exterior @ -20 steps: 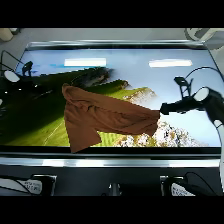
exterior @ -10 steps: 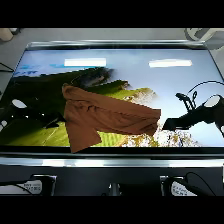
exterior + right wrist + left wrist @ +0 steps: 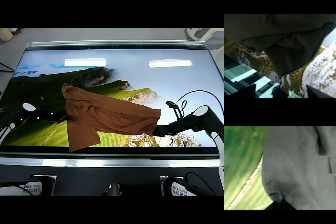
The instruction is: Fold the shirts.
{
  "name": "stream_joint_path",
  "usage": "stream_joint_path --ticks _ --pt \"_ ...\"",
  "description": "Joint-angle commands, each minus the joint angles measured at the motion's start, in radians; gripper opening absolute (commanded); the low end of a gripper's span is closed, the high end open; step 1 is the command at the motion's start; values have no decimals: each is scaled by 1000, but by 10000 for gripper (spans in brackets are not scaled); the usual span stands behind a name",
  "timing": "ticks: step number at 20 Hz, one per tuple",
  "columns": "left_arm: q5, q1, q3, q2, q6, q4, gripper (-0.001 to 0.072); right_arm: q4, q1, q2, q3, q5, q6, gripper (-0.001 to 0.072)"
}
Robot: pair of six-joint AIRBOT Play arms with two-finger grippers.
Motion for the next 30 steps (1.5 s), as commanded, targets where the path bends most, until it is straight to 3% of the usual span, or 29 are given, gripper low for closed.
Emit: stream_joint_path --ticks 1,2,3,4,5,10,13,16,18,20,23,26,30 --pt "19 -15 0 11 4 -29 27 30 87 -31 -54 -187 16 701" --pt "-5 -15 2 19 37 -31 27 42 95 -50 -54 -216 49 684" --pt "-23 -15 2 31 59 -30 27 82 100 -67 -54 -237 54 601" --pt "-32 -15 2 44 72 -30 27 126 100 -76 -54 -254 40 429" --pt "-41 -15 6 62 72 -30 27 155 100 -74 -46 -253 -2 42" --pt "-88 1 261 286 220 -29 26 103 10 63 272 -50 -97 24" --pt "-12 38 623 465 171 -29 25 99 -49 262 622 -61 -114 24" --pt "112 59 947 599 167 -25 26 -14 -59 477 938 -211 -119 25" --pt "136 54 1066 672 150 -27 25 -117 -59 583 1050 -266 -113 24" --pt "159 54 1095 729 87 -27 25 -201 -59 637 1093 -222 -51 24" --pt "205 58 1095 751 86 11 25 -236 -59 642 1093 -76 -43 25" --pt "143 58 1094 726 85 104 25 -242 -59 609 1093 76 11 25" --pt "-32 58 1088 631 86 237 26 -243 -59 505 1035 531 143 25"
